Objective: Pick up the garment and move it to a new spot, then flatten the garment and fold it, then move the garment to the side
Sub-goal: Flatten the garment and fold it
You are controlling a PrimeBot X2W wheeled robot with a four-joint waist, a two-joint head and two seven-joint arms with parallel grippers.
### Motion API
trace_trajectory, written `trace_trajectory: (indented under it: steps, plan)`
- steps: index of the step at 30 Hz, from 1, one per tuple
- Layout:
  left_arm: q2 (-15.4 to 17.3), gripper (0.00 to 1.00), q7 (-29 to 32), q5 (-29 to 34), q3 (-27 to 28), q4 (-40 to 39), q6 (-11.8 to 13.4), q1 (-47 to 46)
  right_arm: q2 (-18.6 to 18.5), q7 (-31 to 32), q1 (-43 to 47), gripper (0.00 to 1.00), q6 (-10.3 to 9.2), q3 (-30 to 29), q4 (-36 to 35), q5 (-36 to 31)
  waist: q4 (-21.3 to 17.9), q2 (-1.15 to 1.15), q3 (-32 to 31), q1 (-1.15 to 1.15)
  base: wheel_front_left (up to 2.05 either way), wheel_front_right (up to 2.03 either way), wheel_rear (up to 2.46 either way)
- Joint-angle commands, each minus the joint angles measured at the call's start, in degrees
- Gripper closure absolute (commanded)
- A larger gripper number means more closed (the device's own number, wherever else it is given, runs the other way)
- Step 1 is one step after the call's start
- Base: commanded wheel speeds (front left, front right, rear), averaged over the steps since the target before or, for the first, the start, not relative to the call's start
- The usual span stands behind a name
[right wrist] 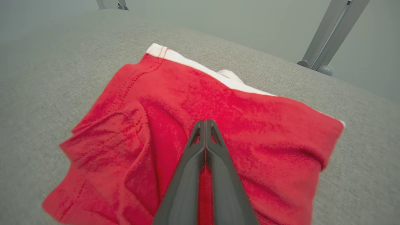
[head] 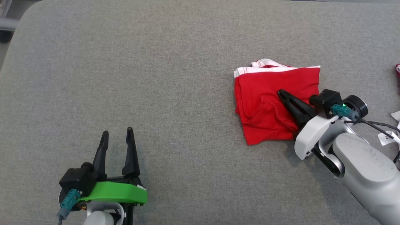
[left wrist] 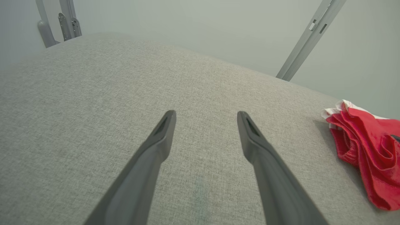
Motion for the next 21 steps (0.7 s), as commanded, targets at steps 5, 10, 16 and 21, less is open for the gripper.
trace_trajectory:
  steps: [5,10,16,21]
  plan:
    - [0.1,0.0,-0.1,-0.5,0.2,-0.1,0.6,-0.4,-1.0,-1.5,-0.5,1.0,-0.02,5.4,0.8,2.4,-0.1,0.0,-0.2,0.0,0.0,0.0,0.0]
    - [0.1,0.0,-0.1,-0.8,0.0,-0.1,0.8,0.4,-1.7,-2.4,0.0,1.0,-0.02,8.5,0.6,4.2,-0.8,0.0,-1.2,0.0,0.0,0.0,0.0]
    - [0.1,0.0,-0.1,-0.9,-0.5,-0.2,0.9,1.0,-1.9,-2.8,1.0,1.0,-0.02,11.6,0.1,5.7,-1.5,0.0,-1.9,0.0,0.0,0.0,0.0]
    - [0.1,0.0,-0.1,-0.8,-0.8,-0.1,0.9,1.0,-1.5,-2.5,0.5,1.0,-0.02,14.6,0.5,7.5,-1.8,0.0,-2.0,0.0,0.0,0.0,0.0]
